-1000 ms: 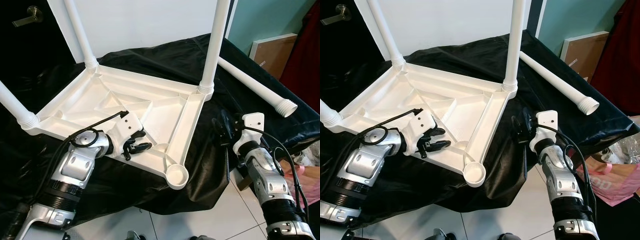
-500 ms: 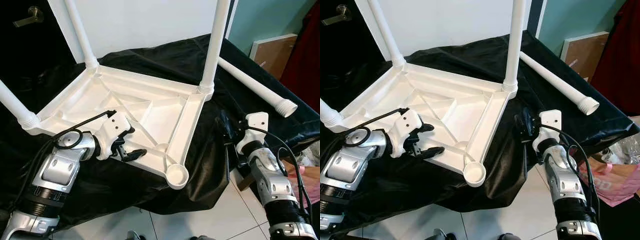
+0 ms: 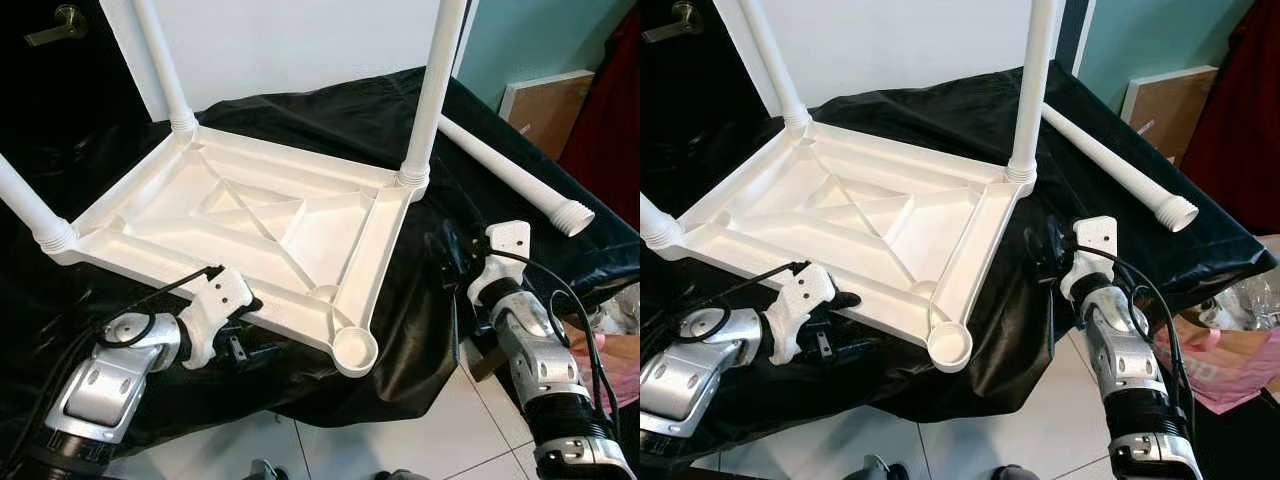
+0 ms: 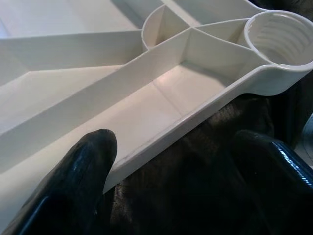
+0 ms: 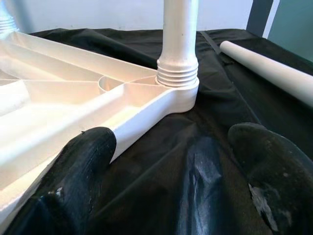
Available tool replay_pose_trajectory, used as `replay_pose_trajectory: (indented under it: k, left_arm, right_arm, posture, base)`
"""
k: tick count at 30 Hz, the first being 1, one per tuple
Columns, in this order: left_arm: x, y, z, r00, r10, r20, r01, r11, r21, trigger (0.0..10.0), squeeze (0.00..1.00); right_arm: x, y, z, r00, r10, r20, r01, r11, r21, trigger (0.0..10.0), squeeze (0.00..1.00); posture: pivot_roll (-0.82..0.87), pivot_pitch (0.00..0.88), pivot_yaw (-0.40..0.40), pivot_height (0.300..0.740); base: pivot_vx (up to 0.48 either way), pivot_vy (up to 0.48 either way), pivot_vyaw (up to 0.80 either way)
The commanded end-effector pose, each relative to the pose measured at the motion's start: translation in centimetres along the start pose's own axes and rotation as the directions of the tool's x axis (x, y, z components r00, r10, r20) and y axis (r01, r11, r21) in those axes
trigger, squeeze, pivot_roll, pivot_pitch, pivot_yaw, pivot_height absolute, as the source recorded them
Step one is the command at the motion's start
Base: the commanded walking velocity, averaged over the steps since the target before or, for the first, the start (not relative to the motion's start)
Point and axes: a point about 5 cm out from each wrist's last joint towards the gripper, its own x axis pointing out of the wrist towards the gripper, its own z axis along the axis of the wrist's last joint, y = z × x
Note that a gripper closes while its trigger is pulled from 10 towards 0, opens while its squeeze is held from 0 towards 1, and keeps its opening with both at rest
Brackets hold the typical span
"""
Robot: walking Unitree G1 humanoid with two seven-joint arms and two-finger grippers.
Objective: Building children table
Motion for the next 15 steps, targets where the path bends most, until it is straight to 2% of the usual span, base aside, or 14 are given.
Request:
replay_pose_trajectory:
  k: [1,3,4,5,7,12,15]
  left_arm:
    - [0.6,-0.2,-1.0,0.999,0.006,-0.046,-0.007,1.000,-0.021,10.0,0.00]
    - [0.9,0.1,-1.3,0.997,0.039,-0.067,-0.040,0.999,-0.013,10.0,0.00]
    - [1.7,1.2,-1.4,0.988,0.127,-0.089,-0.128,0.992,-0.002,10.0,0.00]
    - [1.7,1.2,-1.4,0.988,0.127,-0.089,-0.128,0.992,-0.002,10.0,0.00]
    - [2.2,2.1,-1.2,0.977,0.190,-0.102,-0.190,0.982,0.004,10.0,0.00]
    - [2.8,2.5,-1.5,0.969,0.208,-0.135,-0.209,0.978,0.006,10.0,0.00]
    - [3.0,2.3,-1.6,0.972,0.186,-0.145,-0.188,0.982,-0.001,10.0,0.00]
  right_arm:
    - [0.0,0.1,-0.3,1.000,0.009,-0.010,-0.009,1.000,0.001,10.0,0.00]
    - [0.1,0.2,-0.3,1.000,0.013,-0.010,-0.013,1.000,0.001,10.0,0.00]
    - [0.3,0.4,-0.3,1.000,0.020,-0.008,-0.020,1.000,0.001,10.0,0.00]
    - [0.3,0.4,-0.3,1.000,0.020,-0.008,-0.020,1.000,0.001,10.0,0.00]
    - [0.4,0.4,-0.2,1.000,0.025,-0.005,-0.025,1.000,0.001,10.0,0.00]
    - [0.4,0.5,-0.2,1.000,0.027,-0.002,-0.027,1.000,0.000,10.0,0.00]
    - [0.2,0.5,-0.2,1.000,0.024,-0.001,-0.024,1.000,-0.001,10.0,0.00]
  posture:
    - [-0.04,0.079,-0.012,0.740]
    - [-0.04,0.076,-0.012,0.740]
    - [-0.04,0.073,-0.012,0.740]
    - [-0.04,0.073,-0.012,0.740]
    - [-0.04,0.072,-0.011,0.740]
    - [-0.05,0.070,-0.001,0.740]
    - [-0.05,0.072,0.003,0.740]
  base:
    - [0.000,0.000,0.00]
    - [0.000,0.000,0.00]
    - [0.000,0.000,0.00]
    - [0.000,0.000,0.00]
    - [0.000,0.000,0.00]
    - [0.000,0.000,0.00]
    - [0.000,0.000,0.00]
